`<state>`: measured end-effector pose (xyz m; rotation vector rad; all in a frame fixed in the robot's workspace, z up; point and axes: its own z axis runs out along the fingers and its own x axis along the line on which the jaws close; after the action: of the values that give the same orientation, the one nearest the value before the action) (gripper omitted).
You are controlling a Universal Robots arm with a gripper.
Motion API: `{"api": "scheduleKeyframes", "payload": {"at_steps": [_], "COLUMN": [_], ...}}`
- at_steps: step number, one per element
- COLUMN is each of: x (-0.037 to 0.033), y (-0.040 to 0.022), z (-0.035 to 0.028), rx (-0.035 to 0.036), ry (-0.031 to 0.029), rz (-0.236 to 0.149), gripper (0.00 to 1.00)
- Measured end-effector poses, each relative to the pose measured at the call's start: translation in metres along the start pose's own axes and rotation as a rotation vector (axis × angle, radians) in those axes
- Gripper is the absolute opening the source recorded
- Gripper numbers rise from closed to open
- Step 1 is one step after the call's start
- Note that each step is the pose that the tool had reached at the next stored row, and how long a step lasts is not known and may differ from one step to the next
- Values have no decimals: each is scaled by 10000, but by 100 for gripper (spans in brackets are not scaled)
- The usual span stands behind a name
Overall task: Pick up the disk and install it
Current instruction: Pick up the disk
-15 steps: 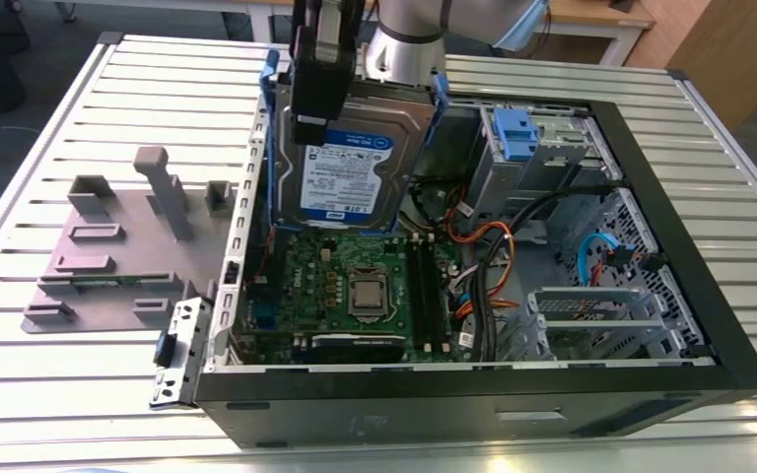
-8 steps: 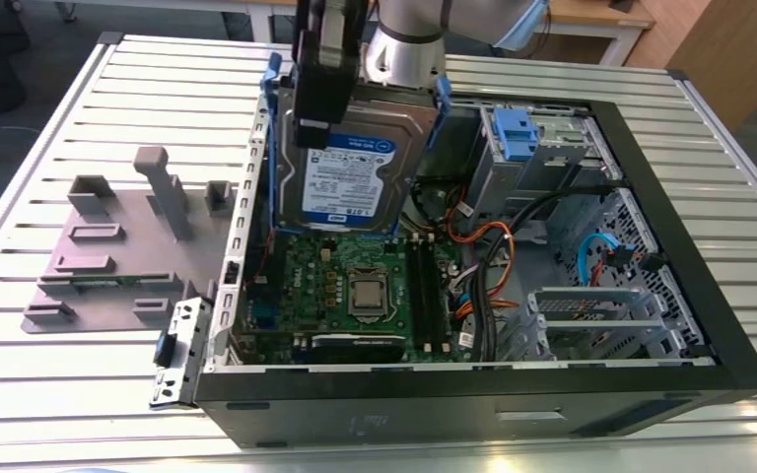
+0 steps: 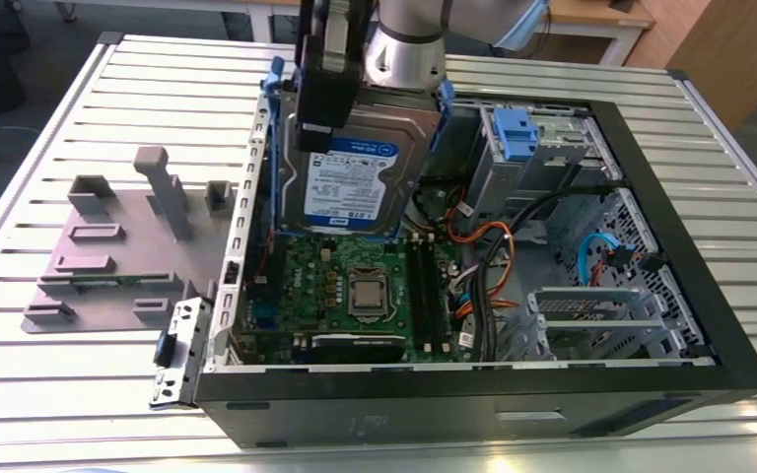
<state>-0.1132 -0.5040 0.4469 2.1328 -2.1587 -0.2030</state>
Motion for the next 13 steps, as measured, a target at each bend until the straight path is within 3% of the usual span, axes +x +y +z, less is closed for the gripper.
{"api": "scheduleKeyframes", "payload": {"at_steps": [13], "x": [48], "y": [-30], "z": [1], "rx": [-1], "ry": [0], "rz": [0], "gripper": [37]}}
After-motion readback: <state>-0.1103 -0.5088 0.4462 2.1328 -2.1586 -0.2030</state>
